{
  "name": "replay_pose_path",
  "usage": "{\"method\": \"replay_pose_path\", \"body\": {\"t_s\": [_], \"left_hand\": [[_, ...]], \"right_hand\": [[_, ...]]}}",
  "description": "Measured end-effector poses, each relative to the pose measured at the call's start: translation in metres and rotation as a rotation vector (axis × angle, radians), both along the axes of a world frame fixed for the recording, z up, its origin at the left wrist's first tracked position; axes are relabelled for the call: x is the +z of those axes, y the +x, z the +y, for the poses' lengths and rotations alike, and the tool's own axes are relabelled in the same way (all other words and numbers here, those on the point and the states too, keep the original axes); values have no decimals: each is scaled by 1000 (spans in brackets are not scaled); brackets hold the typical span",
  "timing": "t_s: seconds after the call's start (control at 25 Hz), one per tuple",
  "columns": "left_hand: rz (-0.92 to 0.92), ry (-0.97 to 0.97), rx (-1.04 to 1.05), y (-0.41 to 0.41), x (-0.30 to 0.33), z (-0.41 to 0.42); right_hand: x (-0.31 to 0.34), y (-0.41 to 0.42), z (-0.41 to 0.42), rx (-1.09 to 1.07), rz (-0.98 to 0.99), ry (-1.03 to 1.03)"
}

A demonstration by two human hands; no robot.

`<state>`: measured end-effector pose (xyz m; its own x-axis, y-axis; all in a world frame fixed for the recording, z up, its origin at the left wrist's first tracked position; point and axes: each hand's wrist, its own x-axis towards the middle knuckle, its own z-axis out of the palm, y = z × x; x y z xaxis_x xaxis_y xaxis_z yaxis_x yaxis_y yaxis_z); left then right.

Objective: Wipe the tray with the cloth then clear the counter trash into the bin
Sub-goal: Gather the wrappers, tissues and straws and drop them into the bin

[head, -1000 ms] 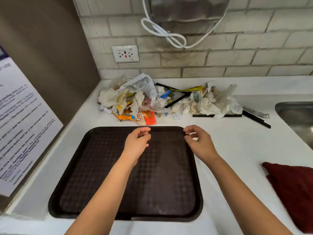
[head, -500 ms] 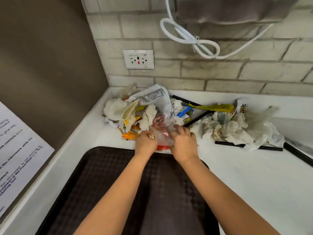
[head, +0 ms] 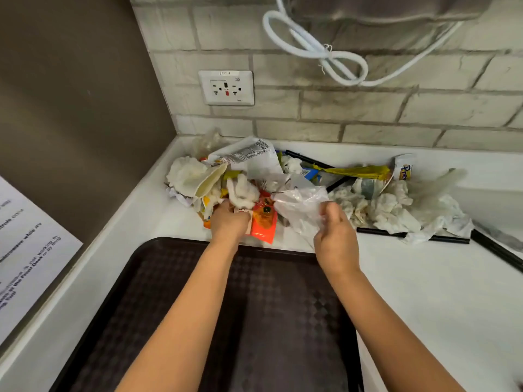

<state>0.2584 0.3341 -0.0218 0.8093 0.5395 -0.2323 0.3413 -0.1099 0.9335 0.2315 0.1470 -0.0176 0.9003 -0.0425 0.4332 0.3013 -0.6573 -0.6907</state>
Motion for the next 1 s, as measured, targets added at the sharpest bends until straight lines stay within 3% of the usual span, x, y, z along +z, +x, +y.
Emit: {"method": "replay_pose_path", "body": {"t_s": [0.24,0.32,0.52,0.68,1.0], "left_hand": [[-45,-479,0,-2,29,9],[-66,-467,-13,0,43,11],[-113,-199,-125,12,85,14],[-112,-102,-109,22,120,3],[-137,-604,-236,9,139,-12]], "right_hand": [[0,-12,-7,35,47,347],[-1,-12,-9,4,164,364],[0,-12,-26,-173,260,422],[10,-14,-34,-171,331,660],[19,-27,-53,-218,221,808]]}}
